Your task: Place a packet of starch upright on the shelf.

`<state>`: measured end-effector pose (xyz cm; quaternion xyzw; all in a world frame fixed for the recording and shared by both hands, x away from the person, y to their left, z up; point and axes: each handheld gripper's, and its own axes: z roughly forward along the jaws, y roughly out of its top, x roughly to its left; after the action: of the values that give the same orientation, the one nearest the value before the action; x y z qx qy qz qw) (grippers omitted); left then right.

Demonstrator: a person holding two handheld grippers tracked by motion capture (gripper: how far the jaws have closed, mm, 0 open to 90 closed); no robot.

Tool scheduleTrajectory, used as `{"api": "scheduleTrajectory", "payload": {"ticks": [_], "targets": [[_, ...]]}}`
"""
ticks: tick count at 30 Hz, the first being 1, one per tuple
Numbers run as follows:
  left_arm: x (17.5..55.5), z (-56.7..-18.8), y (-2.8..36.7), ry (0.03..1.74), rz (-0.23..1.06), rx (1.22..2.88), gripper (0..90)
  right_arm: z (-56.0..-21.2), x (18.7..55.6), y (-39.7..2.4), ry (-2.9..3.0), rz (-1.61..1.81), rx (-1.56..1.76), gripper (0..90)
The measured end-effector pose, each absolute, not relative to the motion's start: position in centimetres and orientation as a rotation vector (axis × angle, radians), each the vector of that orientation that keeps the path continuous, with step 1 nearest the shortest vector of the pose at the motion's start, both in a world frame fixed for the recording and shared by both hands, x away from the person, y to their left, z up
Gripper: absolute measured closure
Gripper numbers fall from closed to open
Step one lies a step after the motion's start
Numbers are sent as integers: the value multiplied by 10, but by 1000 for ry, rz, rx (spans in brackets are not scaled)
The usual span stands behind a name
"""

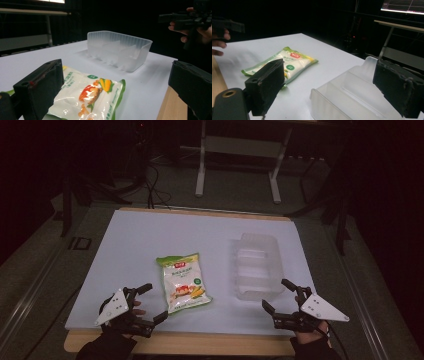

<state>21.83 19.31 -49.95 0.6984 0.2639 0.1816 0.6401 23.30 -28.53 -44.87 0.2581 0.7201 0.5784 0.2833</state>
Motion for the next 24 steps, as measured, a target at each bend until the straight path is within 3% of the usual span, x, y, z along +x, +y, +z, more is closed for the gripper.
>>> {"api": "scheduleTrajectory", "payload": {"ticks": [8, 14, 24], "targets": [[218, -498, 180, 540, 322, 1712, 6, -448, 233, -283, 1971, 1585, 684, 122], [218, -491, 174, 523, 248, 1700, 6, -444, 229, -276, 2032, 1570, 666, 149], [232, -463, 179, 557, 291, 1740, 8, -440, 225, -268, 2038, 1534, 597, 96]]}}
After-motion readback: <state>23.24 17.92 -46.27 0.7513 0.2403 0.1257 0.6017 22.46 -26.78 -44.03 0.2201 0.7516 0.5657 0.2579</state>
